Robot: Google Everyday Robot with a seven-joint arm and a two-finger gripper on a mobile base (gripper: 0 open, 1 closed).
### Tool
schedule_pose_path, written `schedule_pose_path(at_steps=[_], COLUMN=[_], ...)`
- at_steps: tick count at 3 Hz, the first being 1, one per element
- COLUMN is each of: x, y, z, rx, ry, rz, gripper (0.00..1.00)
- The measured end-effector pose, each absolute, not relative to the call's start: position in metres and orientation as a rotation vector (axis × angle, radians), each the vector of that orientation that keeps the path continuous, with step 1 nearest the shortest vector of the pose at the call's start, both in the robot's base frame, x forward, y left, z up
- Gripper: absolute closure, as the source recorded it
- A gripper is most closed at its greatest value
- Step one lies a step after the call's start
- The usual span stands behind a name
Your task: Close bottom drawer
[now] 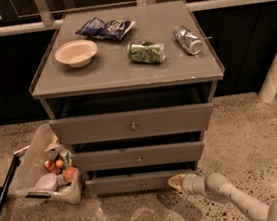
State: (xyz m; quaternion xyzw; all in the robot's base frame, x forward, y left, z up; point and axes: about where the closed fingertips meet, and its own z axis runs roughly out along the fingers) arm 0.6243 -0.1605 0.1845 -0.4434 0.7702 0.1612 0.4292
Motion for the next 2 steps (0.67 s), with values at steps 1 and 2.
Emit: schedule_pose_path(at_steps=[1, 2], x=[0.624, 0.603], y=[-0.160, -0.148], z=[0.184, 0.183], rx=[-1.107, -1.131], ry=[1.922, 1.927], rz=[0.403, 0.457], gripper=[0.34, 0.11])
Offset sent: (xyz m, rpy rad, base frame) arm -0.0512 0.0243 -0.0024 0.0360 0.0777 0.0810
